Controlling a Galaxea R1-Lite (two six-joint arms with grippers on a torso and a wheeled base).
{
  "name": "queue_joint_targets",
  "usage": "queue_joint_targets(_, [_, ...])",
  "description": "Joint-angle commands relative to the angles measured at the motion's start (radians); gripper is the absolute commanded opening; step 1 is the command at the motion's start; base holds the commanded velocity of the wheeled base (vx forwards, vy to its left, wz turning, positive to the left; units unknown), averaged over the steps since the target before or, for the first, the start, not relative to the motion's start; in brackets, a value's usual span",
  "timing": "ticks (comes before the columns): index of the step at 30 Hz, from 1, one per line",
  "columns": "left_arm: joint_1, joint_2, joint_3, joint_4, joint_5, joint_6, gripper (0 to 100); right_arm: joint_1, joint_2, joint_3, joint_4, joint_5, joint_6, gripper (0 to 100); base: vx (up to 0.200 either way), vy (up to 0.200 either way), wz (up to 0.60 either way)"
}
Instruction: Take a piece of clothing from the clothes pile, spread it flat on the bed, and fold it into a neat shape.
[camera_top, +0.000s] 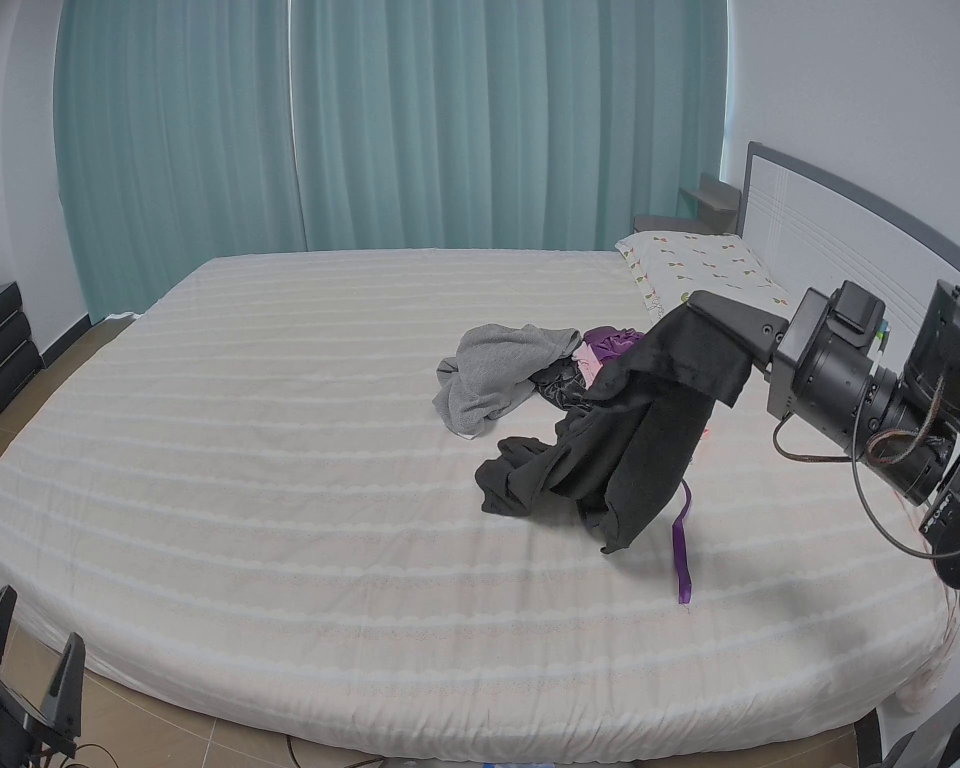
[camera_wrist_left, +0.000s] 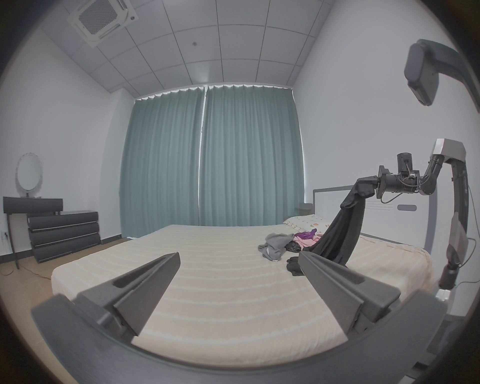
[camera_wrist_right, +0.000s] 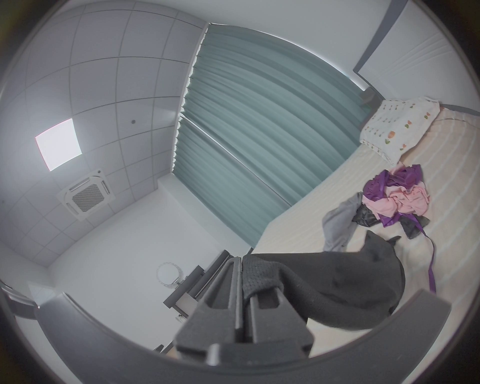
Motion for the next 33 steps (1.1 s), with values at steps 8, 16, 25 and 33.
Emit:
queue_joint_targets(8, [-0.280, 0.934, -0.142, -0.238, -0.156, -0.016, 100, 0.053, -0.092, -0.051, 0.040, 0.003, -0.006, 0, 0.000, 0.000, 0.00])
queue_joint_targets(16, [-0.446, 1.423, -0.153, -0.571, -0.145, -0.138, 100, 0.053, -0.087, -0.050, 0.039, 0.006, -0.006, 0, 0.000, 0.000, 0.00])
queue_joint_targets(25, [-0.601, 1.880, -0.350, -0.828, -0.001, -0.304, 100, 0.052, -0.081, -0.048, 0.040, 0.011, -0.005, 0, 0.000, 0.000, 0.00])
queue_joint_targets(33, [-0.670, 2.069, -0.531, -0.834, 0.041, -0.336, 100, 0.050, -0.073, -0.047, 0.040, 0.009, -0.005, 0, 0.000, 0.000, 0.00])
